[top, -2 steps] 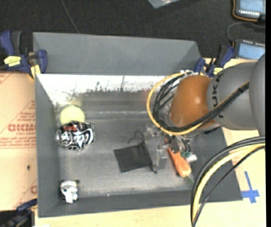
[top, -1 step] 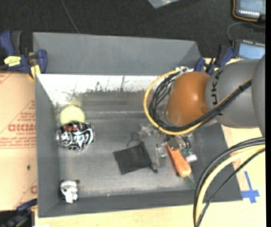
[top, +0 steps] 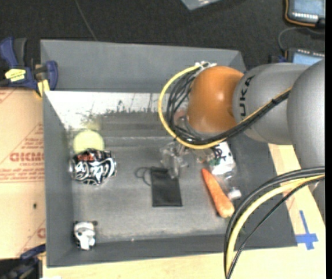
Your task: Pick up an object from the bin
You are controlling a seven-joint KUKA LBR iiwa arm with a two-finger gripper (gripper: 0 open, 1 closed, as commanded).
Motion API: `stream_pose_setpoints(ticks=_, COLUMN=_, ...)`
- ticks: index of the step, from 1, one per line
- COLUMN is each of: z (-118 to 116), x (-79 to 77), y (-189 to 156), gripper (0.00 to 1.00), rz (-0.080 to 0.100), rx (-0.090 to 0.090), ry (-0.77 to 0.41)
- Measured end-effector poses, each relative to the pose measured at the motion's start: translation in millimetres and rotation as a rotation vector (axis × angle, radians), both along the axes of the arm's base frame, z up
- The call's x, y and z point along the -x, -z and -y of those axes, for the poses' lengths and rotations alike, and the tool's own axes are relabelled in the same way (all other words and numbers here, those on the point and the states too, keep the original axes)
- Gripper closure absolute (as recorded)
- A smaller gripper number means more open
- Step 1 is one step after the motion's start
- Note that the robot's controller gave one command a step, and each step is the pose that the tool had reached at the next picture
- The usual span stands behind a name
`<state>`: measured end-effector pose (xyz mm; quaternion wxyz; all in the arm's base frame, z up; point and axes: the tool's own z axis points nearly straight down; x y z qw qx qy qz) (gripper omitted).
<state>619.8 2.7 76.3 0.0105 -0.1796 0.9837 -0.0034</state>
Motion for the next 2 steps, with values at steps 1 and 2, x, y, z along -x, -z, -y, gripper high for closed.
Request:
stream_pose_setpoints(ticks=1, z=0.2, x=0.2, y=0.0, gripper=1.00, rz=0.000, rx=0.000, ry=0.001)
stream_pose_setpoints(ticks=2, z=6.1, x=2.3, y=-22.4, gripper=1.00, rz=-0.002, rx=-0.001, ry=0.013)
